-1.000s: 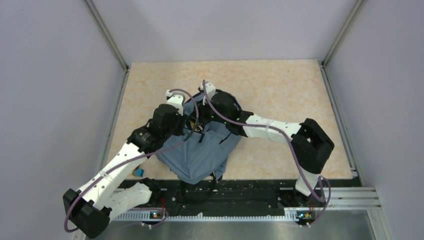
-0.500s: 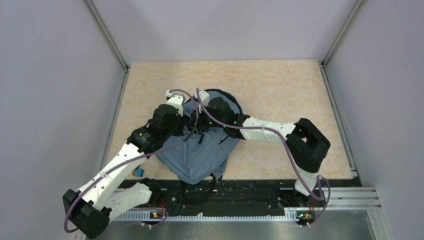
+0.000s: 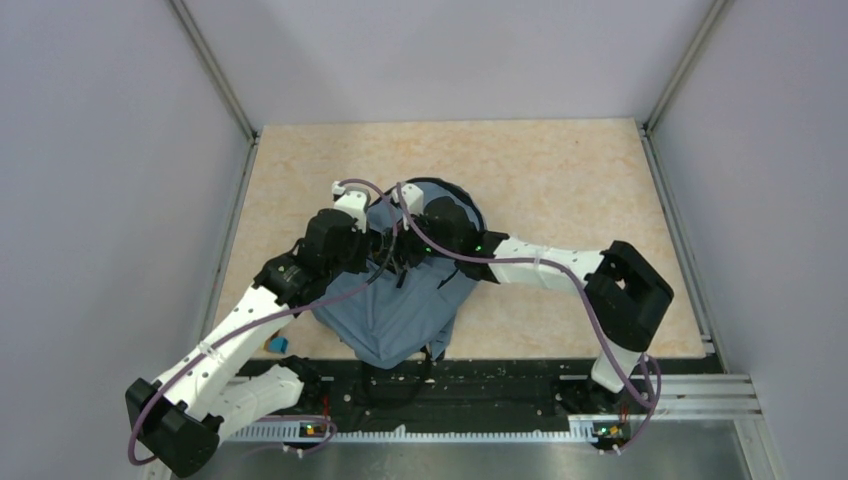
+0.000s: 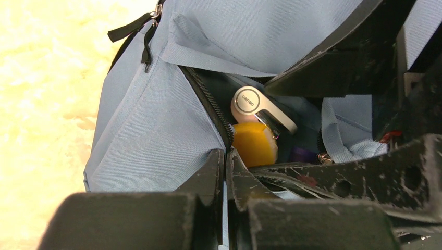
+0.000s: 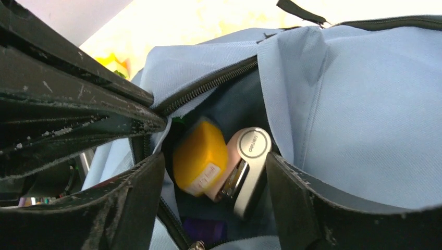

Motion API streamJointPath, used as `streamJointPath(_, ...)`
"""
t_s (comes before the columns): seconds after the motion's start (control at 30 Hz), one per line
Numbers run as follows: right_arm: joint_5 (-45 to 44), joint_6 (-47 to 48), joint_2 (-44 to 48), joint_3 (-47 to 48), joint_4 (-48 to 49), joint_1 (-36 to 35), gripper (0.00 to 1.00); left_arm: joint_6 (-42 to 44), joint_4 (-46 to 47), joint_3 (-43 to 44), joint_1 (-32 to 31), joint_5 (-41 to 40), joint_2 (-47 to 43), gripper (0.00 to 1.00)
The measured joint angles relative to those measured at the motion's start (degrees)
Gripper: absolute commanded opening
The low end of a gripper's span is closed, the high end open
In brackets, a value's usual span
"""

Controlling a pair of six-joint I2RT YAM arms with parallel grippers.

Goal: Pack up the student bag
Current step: Place the stationery in the student bag.

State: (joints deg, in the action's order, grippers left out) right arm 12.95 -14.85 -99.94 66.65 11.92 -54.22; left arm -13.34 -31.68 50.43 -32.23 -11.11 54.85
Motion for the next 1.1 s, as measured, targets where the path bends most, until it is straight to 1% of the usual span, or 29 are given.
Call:
streamJointPath(0.23,-1.5,2.4,2.9,-1.2,-1.6,0.0,0.76,0.0,0.0,0.0,0.0,-0.1,0.0,0.00)
streamJointPath(0.37,-1.9,2.9,7.4,-3.7,-2.4,-0.5,0.77,1.1,0.6,-0.2,0.0,0.1,0.0,0.01)
streamJointPath(0.4,-2.2,2.9,9.0,-4.6,-2.4,-0.8,0.77,1.5,0.7,-0.2,0.0,0.3,0.0,0.08)
streamJointPath(0.43,-2.5,3.0,10.8,-5.7,-2.5,-1.1,0.77,2.0,0.8,-0.2,0.0,0.9,0.0,0.19)
streamJointPath(0.5,-3.1,3.2,14.2,-7.6,-2.8,-1.5,0.77,3.1,0.9,-0.2,0.0,1.7,0.0,0.47)
streamJointPath(0.53,-3.5,3.2,16.3,-9.0,-2.7,-1.6,0.77,3.5,1.1,-0.2,-0.1,2.3,0.0,0.57)
streamJointPath(0.57,-4.0,3.3,18.2,-10.3,-2.7,-1.6,0.77,3.8,1.4,-0.2,-0.2,2.7,0.0,0.63)
streamJointPath(0.6,-4.4,3.3,19.7,-11.4,-2.7,-1.6,0.77,4.6,1.6,-0.1,-0.4,2.9,0.0,0.74)
streamJointPath(0.63,-4.9,3.4,21.9,-13.0,-2.6,-1.6,0.77,4.9,1.6,0.0,-0.7,2.8,0.0,0.77)
streamJointPath(0.7,-5.5,3.7,25.1,-15.6,-2.7,-1.6,0.77,5.7,1.6,0.1,-1.3,2.2,-0.7,0.80)
streamJointPath(0.8,-6.3,4.4,29.3,-19.5,-2.8,-1.6,0.77,6.1,1.4,0.9,-3.3,0.5,-3.4,0.80)
streamJointPath(0.93,-7.2,5.3,34.1,-24.0,-3.1,-1.6,0.76,5.6,1.8,3.8,-9.3,-0.8,-7.5,0.79)
streamJointPath(1.03,-8.1,5.7,36.2,-26.0,-3.0,-1.6,0.75,3.1,2.5,4.3,-14.9,-1.4,-7.8,0.77)
streamJointPath(1.1,-8.8,5.8,37.4,-27.1,-2.8,-1.6,0.74,0.7,2.6,4.0,-18.4,-2.4,-6.4,0.76)
